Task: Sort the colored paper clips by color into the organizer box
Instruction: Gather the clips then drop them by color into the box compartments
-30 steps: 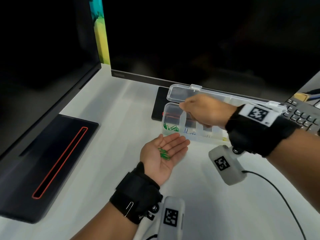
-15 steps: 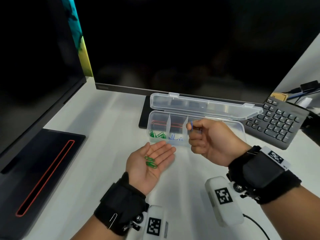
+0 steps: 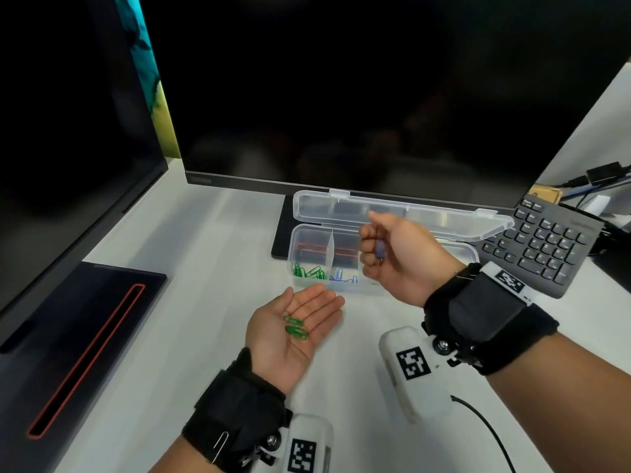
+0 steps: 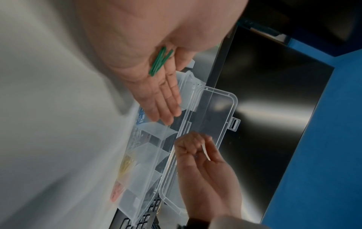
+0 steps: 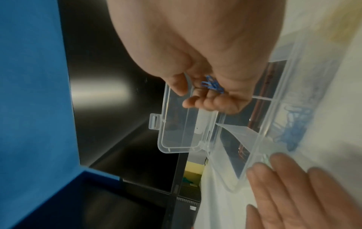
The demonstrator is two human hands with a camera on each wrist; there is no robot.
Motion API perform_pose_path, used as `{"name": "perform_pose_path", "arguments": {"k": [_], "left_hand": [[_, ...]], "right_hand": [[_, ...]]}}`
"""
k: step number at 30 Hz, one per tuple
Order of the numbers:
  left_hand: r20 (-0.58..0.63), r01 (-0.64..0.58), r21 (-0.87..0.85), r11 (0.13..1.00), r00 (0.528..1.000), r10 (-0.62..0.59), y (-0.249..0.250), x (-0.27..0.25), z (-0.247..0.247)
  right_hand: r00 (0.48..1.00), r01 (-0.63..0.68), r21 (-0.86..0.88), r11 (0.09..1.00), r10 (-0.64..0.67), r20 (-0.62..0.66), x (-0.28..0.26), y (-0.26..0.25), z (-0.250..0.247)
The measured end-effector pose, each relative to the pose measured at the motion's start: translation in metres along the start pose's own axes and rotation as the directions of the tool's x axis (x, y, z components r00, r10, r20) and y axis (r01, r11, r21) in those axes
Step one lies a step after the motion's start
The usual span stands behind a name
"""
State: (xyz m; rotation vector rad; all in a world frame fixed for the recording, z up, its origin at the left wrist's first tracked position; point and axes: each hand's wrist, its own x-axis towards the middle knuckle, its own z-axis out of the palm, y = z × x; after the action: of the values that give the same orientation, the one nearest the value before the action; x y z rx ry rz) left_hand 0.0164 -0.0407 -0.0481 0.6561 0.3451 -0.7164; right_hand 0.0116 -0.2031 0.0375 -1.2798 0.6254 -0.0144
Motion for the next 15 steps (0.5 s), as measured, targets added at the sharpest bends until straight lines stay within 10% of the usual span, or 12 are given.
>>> {"name": "perform_pose_path", "arguments": {"k": [4, 11, 15], "left_hand": [[-0.003, 0.008, -0.008, 1.0, 1.0, -0.008, 0.001, 0.001, -0.002], [0.001, 0.023, -0.023, 0.999, 1.0, -0.023, 0.003, 0.003, -0.003], [0.025, 0.004, -0.047, 0.999, 1.0, -0.002, 0.004, 0.003, -0.003]], "right_hand": [[0.996, 0.083, -0.396, 0.914, -0.094, -0.009, 0.001, -0.006, 0.012], [0.984, 0.141, -0.887, 0.44, -0.164, 0.075, -0.007, -0.017, 0.027], [0.921, 0.287, -0.958, -0.017, -0.27, 0.28, -0.019, -0.016, 0.031]]}}
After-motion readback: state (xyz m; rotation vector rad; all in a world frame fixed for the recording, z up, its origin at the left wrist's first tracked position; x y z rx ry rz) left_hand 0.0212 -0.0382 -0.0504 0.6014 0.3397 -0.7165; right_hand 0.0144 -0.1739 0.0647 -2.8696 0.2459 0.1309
